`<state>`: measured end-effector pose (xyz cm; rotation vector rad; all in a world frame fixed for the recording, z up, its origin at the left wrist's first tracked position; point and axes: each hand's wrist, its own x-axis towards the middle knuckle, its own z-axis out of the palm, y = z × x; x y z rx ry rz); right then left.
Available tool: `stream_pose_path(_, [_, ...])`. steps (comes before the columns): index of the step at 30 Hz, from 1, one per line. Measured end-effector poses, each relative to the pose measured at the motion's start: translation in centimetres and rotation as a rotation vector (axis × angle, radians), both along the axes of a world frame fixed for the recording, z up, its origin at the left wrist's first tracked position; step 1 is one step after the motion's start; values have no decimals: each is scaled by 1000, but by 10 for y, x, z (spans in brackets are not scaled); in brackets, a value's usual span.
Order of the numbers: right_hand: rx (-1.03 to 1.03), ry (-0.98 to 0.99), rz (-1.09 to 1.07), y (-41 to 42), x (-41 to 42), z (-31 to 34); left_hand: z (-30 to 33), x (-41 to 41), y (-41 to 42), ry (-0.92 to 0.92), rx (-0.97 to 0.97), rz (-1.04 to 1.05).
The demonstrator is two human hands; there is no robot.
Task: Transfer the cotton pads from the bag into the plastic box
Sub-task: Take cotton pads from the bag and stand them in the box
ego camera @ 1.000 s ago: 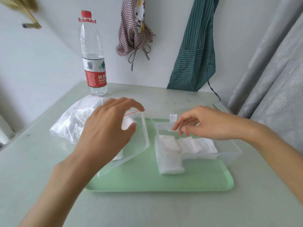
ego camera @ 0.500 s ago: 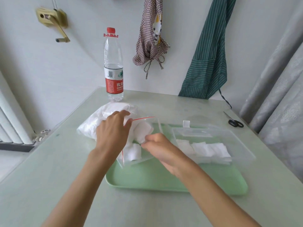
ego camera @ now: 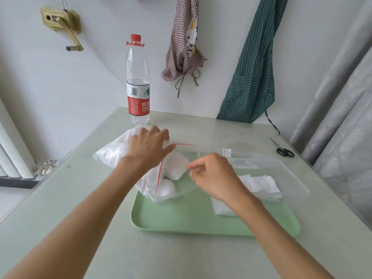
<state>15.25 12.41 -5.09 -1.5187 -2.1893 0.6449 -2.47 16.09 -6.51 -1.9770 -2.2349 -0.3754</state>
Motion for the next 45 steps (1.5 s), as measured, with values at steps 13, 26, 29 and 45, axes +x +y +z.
stream_pose_path(13, [94,-68,-155,7,-32,-27,-11,-18,-30,-316,372,187])
stream_pose_path(26, [402,-130,-216,23,-53,-44,-13,-27,-36,-375,331,117])
stream_pose_path(29, [429,-60,-241,28,-54,-45,-15,-29,-41,-388,327,76])
stream_pose_path(45, [365,169,-71,12,-17,-17,-3,-9,-32,-261,233,68])
